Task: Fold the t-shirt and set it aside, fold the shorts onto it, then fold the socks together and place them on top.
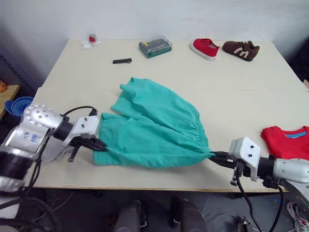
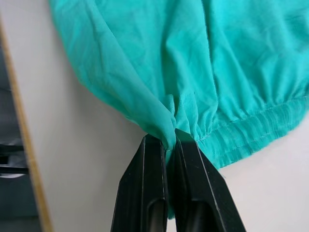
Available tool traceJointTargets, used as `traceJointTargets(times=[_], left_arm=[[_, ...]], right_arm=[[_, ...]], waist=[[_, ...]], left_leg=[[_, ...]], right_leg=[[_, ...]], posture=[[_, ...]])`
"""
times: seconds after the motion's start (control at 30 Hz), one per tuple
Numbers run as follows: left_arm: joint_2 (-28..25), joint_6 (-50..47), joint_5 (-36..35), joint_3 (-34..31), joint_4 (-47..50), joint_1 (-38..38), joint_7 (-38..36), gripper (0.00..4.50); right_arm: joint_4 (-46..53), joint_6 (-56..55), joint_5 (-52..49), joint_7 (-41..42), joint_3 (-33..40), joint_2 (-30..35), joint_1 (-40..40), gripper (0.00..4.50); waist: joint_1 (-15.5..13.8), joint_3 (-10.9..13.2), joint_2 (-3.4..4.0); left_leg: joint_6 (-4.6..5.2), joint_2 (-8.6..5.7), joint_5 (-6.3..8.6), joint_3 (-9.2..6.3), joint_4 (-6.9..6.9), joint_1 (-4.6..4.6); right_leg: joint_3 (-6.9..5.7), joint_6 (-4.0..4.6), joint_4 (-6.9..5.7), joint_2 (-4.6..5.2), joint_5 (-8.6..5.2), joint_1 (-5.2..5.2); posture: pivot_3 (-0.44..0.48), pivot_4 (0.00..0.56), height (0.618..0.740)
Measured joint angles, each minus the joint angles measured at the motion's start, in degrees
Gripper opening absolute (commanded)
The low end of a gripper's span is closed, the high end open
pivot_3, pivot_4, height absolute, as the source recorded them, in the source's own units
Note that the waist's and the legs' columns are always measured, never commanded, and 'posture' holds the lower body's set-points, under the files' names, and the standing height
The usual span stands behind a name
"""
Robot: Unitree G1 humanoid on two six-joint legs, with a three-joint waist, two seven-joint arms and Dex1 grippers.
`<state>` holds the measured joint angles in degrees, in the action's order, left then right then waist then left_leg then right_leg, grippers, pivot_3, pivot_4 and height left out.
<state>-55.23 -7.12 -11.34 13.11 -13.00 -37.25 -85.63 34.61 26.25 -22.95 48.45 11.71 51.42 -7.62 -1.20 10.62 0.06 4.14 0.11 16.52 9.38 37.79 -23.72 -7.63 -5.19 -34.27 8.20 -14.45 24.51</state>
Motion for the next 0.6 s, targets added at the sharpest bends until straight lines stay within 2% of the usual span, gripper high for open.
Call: traceJointTargets(times=[0.13, 0.2, 0.4, 0.53, 0.6], left_arm=[[6.5, 5.95, 4.28, 0.75, -9.05, -7.32, 3.22, 0.0], [7.94, 7.92, 5.24, 0.66, -12.37, -9.75, 3.99, 0.0], [9.47, 13.72, 7.49, 0.49, -18.21, -10.41, 3.99, 0.0], [15.57, 19.19, 11.21, 0.44, -27.05, -18.49, 12.18, 0.0], [18.01, 23.94, 12.91, -0.7, -32.19, -23.54, 19.38, 0.0]], right_arm=[[-1.3, 0.05, 1.76, -2.81, 0.33, -0.28, 2.31, 0.04], [-1.35, 0.36, 2.07, -3.82, 0.98, -0.49, 2.36, 0.04], [-1.37, 0.57, 4.31, -6.67, 1.97, -2.19, 1.72, 0.04], [-8.21, -0.46, 9.69, -13.48, 2.59, -2.77, 11.7, 0.04], [-11.08, -1.33, 11.36, -16.84, 3.9, -3.08, 16.03, 0.04]], waist=[[-0.16, 0.0, -0.02], [-0.14, 0.0, -0.02], [0.36, 0.01, -0.04], [-0.1, 0.11, -0.22], [-0.28, 0.11, -0.22]], left_leg=[[0.1, 0.01, 0.02, -0.03, 0.16, -0.19], [0.26, 0.0, -0.06, -0.04, 0.29, -0.35], [0.49, 0.01, -0.18, -0.02, 0.43, -0.41], [0.47, -0.09, -0.2, -0.11, 0.52, -0.47], [0.49, -0.14, -0.22, -0.17, 0.46, -0.49]], right_leg=[[-0.03, -0.03, -0.07, 0.03, 0.02, 0.11], [-0.09, -0.04, -0.22, 0.02, 0.03, 0.26], [-0.13, -0.04, -0.26, -0.06, 0.03, 0.23], [-0.14, -0.16, -0.1, 0.13, 0.37, 0.15], [-0.14, -0.18, -0.02, 0.24, 0.44, 0.15]], posture=[[0.0, 0.15, 0.74], [0.0, 0.15, 0.74], [0.0, 0.15, 0.74], [0.0, 0.15, 0.74], [0.0, 0.15, 0.74]])
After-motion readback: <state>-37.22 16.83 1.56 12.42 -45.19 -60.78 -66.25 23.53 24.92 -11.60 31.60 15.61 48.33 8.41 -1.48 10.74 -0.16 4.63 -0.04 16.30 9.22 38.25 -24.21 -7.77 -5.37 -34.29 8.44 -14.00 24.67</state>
